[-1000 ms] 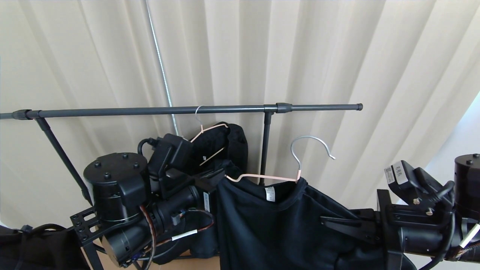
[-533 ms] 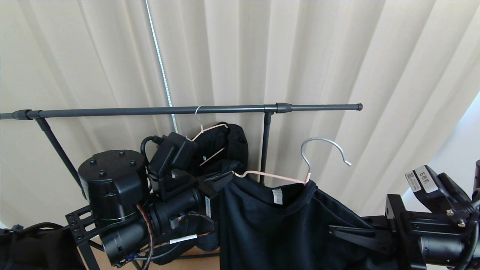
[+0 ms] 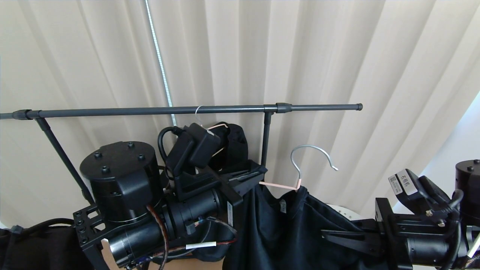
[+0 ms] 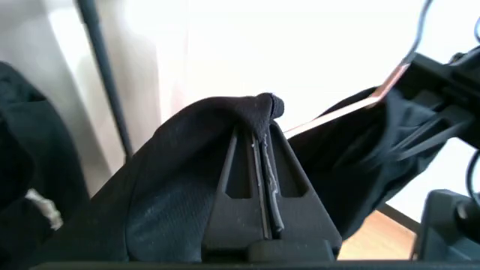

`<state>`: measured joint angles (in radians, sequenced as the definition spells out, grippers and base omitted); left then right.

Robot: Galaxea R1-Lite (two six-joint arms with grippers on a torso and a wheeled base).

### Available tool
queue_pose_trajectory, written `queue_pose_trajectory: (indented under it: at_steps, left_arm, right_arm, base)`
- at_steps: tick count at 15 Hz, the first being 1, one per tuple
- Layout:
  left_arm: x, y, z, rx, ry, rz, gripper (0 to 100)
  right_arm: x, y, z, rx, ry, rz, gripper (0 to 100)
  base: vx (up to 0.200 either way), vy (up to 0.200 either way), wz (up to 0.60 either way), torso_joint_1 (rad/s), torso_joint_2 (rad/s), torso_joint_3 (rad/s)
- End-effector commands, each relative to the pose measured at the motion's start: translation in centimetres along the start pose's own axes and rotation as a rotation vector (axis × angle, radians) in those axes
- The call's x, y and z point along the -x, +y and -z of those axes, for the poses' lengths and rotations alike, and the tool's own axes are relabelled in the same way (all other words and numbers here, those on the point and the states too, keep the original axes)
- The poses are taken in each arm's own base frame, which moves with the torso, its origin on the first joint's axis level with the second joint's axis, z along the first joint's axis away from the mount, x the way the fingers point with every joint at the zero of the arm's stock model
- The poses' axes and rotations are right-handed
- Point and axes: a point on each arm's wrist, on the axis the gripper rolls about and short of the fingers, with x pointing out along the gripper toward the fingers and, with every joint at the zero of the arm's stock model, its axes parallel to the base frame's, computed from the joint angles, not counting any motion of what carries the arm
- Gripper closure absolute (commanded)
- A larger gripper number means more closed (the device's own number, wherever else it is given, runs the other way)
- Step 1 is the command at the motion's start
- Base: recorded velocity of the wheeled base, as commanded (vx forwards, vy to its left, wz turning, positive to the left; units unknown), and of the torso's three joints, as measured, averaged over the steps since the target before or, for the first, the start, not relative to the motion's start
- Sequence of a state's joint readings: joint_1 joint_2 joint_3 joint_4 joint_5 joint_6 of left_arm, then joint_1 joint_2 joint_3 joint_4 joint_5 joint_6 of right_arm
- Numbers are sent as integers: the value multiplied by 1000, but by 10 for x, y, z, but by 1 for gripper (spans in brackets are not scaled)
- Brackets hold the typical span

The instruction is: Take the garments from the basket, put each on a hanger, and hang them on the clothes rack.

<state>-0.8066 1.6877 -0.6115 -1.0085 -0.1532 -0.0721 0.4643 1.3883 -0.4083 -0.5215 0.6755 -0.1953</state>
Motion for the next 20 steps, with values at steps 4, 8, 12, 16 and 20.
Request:
queue_pose_trajectory:
  at_steps: [4, 8, 12, 16, 20]
  left_arm:
    - [11, 6, 11, -62, 41, -30, 100]
    - [32, 40, 11, -47, 49, -171, 100]
    - [26, 55, -2, -90, 48, -180, 100]
    - [20, 36, -5, -102, 34, -47, 100]
    - [19, 23, -6, -107, 28, 67, 100]
  right_arm:
    - [3, -1, -5, 13, -13, 32, 100]
    - [15, 1, -8, 26, -42, 67, 100]
    - [19, 7, -7, 33, -64, -14, 100]
    - [10, 0, -2, 4, -32, -24, 100]
    - [9, 2, -1, 1, -28, -35, 100]
  base:
    - [0, 0, 0, 0, 0, 0]
    - [0, 0, 0, 0, 0, 0]
    - [0, 0, 0, 0, 0, 0]
    - [0, 0, 0, 0, 0, 0]
    - [0, 0, 0, 0, 0, 0]
